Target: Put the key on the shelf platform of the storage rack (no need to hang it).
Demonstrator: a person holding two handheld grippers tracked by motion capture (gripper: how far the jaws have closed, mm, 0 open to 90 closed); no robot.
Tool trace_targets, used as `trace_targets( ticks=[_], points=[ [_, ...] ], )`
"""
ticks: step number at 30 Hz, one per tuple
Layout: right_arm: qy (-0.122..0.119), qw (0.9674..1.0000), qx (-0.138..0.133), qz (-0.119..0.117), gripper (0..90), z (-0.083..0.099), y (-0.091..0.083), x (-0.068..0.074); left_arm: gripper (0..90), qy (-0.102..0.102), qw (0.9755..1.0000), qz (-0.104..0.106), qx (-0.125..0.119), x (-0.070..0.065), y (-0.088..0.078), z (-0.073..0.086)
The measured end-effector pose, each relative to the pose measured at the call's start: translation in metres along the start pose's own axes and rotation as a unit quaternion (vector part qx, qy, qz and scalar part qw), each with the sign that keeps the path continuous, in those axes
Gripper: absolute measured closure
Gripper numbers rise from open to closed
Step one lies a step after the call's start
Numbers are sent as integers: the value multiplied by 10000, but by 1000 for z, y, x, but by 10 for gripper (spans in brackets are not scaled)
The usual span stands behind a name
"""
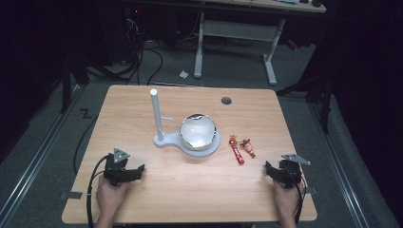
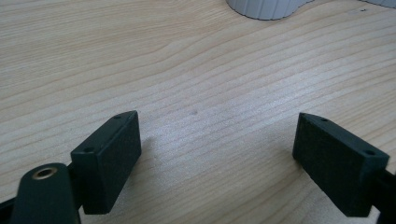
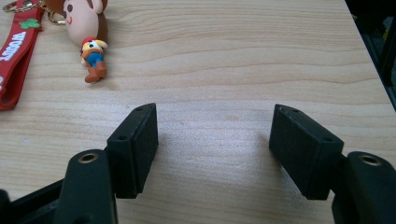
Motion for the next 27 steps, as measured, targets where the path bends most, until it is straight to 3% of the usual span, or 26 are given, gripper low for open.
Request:
trace_targets(
  ticks=[22,27],
  points=[
    [-59,9999,50,-102,298,0,0,0,155,2,10000,-18,5,0,1,0],
    [-134,9998,100,-122,300,0,-1,0,146,2,9999,-109,3,0,1,0]
  ],
)
Point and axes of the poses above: each handheld gripper's, and its own axes: y roughly forward along the jaws, z roughly out of its underside, x roughly to its left, the point moved 3 cm from there along y, roughly forward along the jaws, and after that the axes turned 13 degrees about y, right-handed, at the moved point
